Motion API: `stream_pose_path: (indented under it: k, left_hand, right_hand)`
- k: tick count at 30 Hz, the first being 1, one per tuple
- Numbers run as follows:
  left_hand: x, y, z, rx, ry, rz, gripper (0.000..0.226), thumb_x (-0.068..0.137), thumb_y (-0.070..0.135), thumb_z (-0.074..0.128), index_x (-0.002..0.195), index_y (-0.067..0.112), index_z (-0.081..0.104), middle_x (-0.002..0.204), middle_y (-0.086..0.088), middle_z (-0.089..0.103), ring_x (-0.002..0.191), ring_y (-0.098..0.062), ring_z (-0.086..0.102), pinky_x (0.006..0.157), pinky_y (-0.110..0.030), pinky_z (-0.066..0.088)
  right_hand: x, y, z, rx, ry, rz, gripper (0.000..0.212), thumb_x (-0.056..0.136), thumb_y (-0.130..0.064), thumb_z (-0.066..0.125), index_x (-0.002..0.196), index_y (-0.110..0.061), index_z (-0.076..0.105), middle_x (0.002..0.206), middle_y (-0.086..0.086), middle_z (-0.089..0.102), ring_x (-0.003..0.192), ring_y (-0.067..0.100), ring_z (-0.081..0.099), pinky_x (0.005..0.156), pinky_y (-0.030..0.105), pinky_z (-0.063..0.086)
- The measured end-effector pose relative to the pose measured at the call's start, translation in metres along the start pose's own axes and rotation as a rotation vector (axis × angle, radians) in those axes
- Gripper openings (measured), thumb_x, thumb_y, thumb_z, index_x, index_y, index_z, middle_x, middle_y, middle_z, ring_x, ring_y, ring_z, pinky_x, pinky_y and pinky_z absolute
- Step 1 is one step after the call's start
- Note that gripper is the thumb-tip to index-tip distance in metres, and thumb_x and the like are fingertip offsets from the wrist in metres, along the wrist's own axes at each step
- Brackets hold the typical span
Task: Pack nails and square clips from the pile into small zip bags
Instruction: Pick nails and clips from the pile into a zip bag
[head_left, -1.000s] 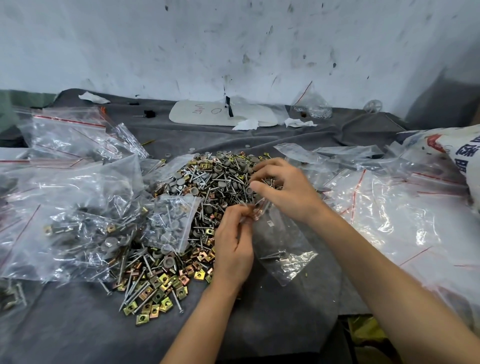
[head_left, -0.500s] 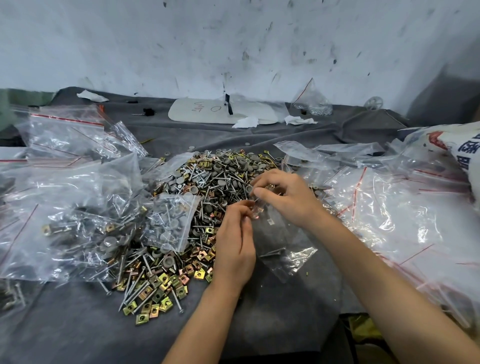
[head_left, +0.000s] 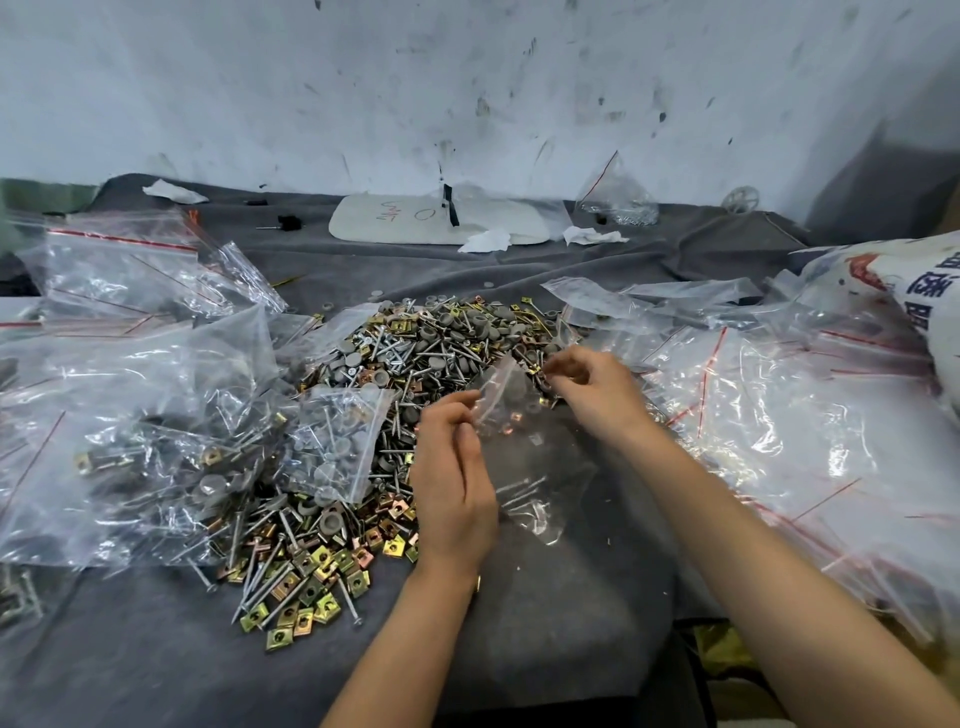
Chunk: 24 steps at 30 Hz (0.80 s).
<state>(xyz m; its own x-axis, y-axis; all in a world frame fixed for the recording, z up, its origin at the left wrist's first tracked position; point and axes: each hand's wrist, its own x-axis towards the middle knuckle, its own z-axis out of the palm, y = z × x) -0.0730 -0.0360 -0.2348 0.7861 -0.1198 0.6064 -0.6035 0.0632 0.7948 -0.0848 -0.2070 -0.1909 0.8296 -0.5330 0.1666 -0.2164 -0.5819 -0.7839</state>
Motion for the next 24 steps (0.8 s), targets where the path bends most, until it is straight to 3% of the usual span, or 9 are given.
stream_pose_path:
  k: [3, 6, 9, 14, 17, 21, 24]
  left_hand:
    - [0.002, 0.000, -0.004, -0.026, 0.118, -0.037, 0.023, 0.095, 0.009, 0.038, 0.100, 0.030, 0.048, 0.108, 0.013, 0.059, 0.099, 0.000, 0.057, 0.084, -0.017, 0.044]
    - [0.003, 0.000, -0.003, -0.031, 0.093, -0.097, 0.015, 0.094, 0.013, 0.040, 0.099, 0.023, 0.050, 0.104, 0.014, 0.059, 0.096, -0.003, 0.058, 0.083, -0.019, 0.044]
    - [0.002, 0.001, -0.002, -0.024, 0.092, -0.120, 0.018, 0.094, 0.014, 0.040, 0.096, 0.029, 0.049, 0.101, 0.015, 0.058, 0.090, 0.001, 0.056, 0.079, -0.015, 0.042]
    - [0.001, 0.002, -0.004, -0.024, 0.085, -0.145, 0.020, 0.094, 0.016, 0.040, 0.095, 0.033, 0.049, 0.095, 0.013, 0.058, 0.080, 0.004, 0.052, 0.072, -0.012, 0.040]
    - [0.001, 0.001, -0.003, -0.018, 0.077, -0.155, 0.017, 0.094, 0.016, 0.040, 0.094, 0.030, 0.050, 0.090, 0.011, 0.057, 0.076, 0.005, 0.050, 0.068, -0.012, 0.038]
    - [0.000, 0.000, -0.003, -0.024, 0.062, -0.168, 0.012, 0.093, 0.018, 0.040, 0.095, 0.020, 0.052, 0.088, 0.007, 0.057, 0.074, 0.003, 0.050, 0.067, -0.012, 0.038]
    - [0.000, 0.000, -0.003, -0.021, 0.049, -0.176, 0.012, 0.093, 0.019, 0.040, 0.094, 0.022, 0.052, 0.087, 0.006, 0.057, 0.073, 0.001, 0.050, 0.066, -0.014, 0.038]
  right_hand:
    - [0.002, 0.026, 0.010, -0.147, 0.005, 0.027, 0.014, 0.088, -0.018, 0.067, 0.101, -0.015, 0.070, 0.104, 0.001, 0.063, 0.098, 0.017, 0.057, 0.082, 0.024, 0.041]
    - [-0.001, 0.037, 0.022, -0.213, 0.051, -0.011, 0.015, 0.085, -0.027, 0.070, 0.097, -0.017, 0.071, 0.104, -0.005, 0.053, 0.097, 0.012, 0.048, 0.083, 0.025, 0.035]
    - [-0.002, 0.038, 0.028, -0.262, 0.081, -0.037, 0.017, 0.085, -0.029, 0.070, 0.097, -0.017, 0.070, 0.108, -0.003, 0.054, 0.095, 0.009, 0.044, 0.082, 0.025, 0.035]
    - [-0.006, 0.037, 0.027, -0.233, 0.077, -0.085, 0.023, 0.087, -0.022, 0.068, 0.110, -0.017, 0.068, 0.114, -0.001, 0.056, 0.101, 0.012, 0.050, 0.086, 0.024, 0.037]
    - [-0.006, 0.036, 0.026, -0.212, 0.176, -0.078, 0.025, 0.092, -0.013, 0.060, 0.117, -0.015, 0.065, 0.119, 0.004, 0.057, 0.107, 0.020, 0.055, 0.088, 0.024, 0.038]
    - [-0.002, 0.036, 0.026, -0.394, 0.193, -0.035, 0.029, 0.093, -0.013, 0.057, 0.122, -0.015, 0.062, 0.120, 0.006, 0.053, 0.107, 0.026, 0.055, 0.086, 0.033, 0.045]
    - [0.001, 0.034, 0.027, -0.502, 0.165, -0.025, 0.033, 0.095, -0.018, 0.053, 0.128, -0.020, 0.057, 0.123, 0.004, 0.052, 0.107, 0.027, 0.056, 0.081, 0.035, 0.046]
